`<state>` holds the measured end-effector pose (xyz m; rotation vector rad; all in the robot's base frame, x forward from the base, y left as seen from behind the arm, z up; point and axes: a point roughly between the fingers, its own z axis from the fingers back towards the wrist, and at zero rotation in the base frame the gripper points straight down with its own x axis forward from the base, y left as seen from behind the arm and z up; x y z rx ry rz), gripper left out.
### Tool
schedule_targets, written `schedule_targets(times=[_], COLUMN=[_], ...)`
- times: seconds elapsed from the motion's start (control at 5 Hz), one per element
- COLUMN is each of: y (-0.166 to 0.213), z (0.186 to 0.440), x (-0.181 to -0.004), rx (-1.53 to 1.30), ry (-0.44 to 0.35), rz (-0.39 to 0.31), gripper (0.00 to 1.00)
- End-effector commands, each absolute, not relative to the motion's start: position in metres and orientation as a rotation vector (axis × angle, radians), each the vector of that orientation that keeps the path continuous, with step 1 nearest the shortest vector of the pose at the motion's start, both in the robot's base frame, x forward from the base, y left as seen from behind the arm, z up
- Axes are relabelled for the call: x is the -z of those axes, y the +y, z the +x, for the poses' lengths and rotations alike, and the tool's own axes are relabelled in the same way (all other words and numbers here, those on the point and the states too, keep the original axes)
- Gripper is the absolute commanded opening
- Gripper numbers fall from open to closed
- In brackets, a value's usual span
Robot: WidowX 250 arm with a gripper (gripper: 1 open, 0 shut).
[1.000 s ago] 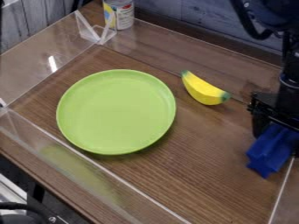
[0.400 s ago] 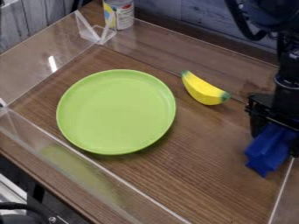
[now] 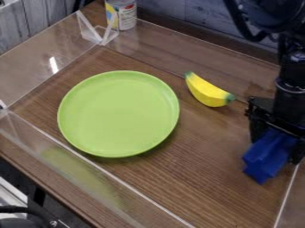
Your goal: Put the blue object in the green plate
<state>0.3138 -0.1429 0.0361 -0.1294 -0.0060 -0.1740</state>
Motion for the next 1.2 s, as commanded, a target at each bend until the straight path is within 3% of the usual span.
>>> schedule_targets(times=[0.0, 0.4, 0.6, 1.0], y=[-0.141, -0.135, -0.129, -0.050], z=[0.321, 0.318, 0.316, 0.315], x=[-0.064, -0.077, -0.092, -0.167], rx=[0.167, 0.171, 0.173, 0.037], ry=[-0.087, -0.104, -0.128, -0.236], rz=[-0.157, -0.168, -0.177, -0.158], gripper=[0.00, 0.00, 0.00, 0.00])
